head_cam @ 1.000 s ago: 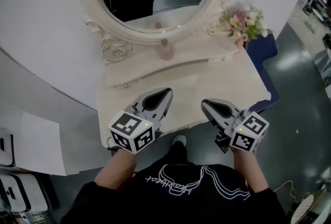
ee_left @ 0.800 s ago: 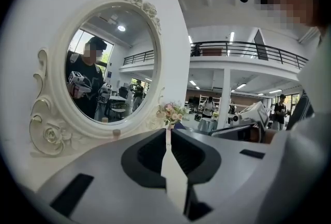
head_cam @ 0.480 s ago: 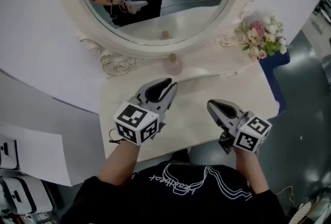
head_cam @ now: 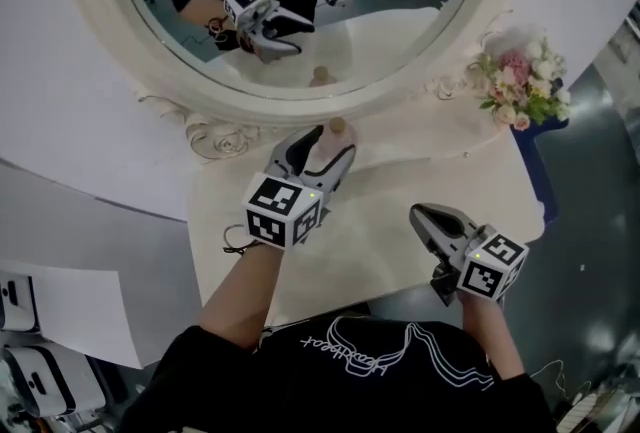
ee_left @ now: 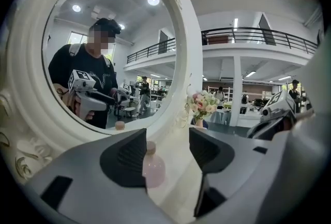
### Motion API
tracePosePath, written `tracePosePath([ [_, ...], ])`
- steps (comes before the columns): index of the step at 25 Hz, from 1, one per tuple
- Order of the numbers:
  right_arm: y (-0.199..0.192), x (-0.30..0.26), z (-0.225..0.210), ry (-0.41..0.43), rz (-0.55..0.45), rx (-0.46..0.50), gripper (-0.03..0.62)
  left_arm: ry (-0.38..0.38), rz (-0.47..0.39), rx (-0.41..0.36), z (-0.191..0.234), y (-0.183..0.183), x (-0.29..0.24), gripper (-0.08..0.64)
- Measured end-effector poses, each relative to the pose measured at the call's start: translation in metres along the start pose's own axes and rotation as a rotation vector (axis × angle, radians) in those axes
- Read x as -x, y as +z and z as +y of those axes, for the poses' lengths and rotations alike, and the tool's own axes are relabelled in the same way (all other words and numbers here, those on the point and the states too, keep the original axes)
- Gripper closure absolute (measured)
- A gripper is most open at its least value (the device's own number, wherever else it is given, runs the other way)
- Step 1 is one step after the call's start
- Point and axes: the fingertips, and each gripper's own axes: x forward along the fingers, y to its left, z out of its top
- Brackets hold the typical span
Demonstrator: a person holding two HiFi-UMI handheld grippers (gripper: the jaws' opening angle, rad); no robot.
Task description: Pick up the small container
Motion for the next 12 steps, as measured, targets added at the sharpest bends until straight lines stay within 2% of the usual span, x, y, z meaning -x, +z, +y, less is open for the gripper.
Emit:
tracePosePath([
  [5,-0.003,-0.003,-0.016,-0.015,0.024,-0.018,0.584,0.017,0.044,0.008,0.014,-0.023,-0.024,0.307],
  [12,-0.008,-0.004,-0.029,-0.036,0.038,-0.044,0.584,0.056,0.062,0.007,0.03,-0.043,-0.045,0.327],
])
